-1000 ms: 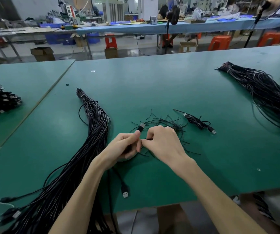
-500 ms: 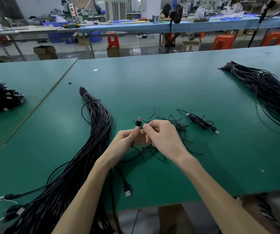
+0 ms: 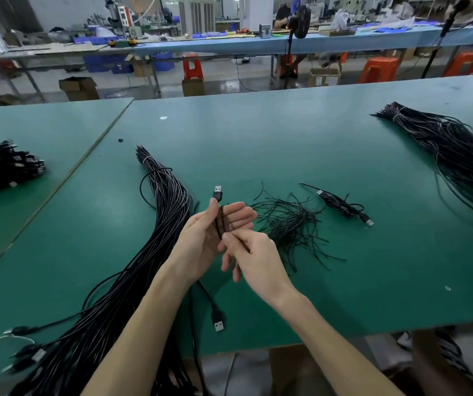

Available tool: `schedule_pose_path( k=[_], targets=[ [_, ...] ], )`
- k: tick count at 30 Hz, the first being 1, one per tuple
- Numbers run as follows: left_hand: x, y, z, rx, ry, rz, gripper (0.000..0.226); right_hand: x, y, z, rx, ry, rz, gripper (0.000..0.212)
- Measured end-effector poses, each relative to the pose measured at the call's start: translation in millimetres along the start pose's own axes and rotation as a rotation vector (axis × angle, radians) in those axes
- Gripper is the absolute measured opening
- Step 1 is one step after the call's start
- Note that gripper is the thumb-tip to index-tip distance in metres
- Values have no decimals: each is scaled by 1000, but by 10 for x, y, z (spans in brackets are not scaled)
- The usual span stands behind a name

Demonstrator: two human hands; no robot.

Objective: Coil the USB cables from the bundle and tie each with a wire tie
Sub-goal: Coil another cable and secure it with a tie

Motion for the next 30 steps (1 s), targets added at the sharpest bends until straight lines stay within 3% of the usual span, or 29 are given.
schedule_pose_path(
  k=[5,11,18,24,30],
  targets=[
    [-7,-16,-31,-53,16,74,46,9,-73,3,75,25,-16,32],
    [-23,-6,-35,10,-53,80,60,-8,-117,20,-10,51,-1,28],
    [8,13,-20,7,-35,61,53,-37,-150,-51,-137,-129,82,9],
    [0,48,-50,34,32,62,57,-3,-149,-186,-246,-222,153,10],
    [6,22,-21,-18,-71,21,52,8,-193,-127,-405,-214,175,18]
  ],
)
Point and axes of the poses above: each hand's wrist, its own x-axis towards the middle knuckle, its own z-axis out of the back of the hand, y = z × x, the point moved 2 cm from there along x, towards the middle knuckle, and after that the axes turned 11 degrees about -x, right-handed, at the moved point
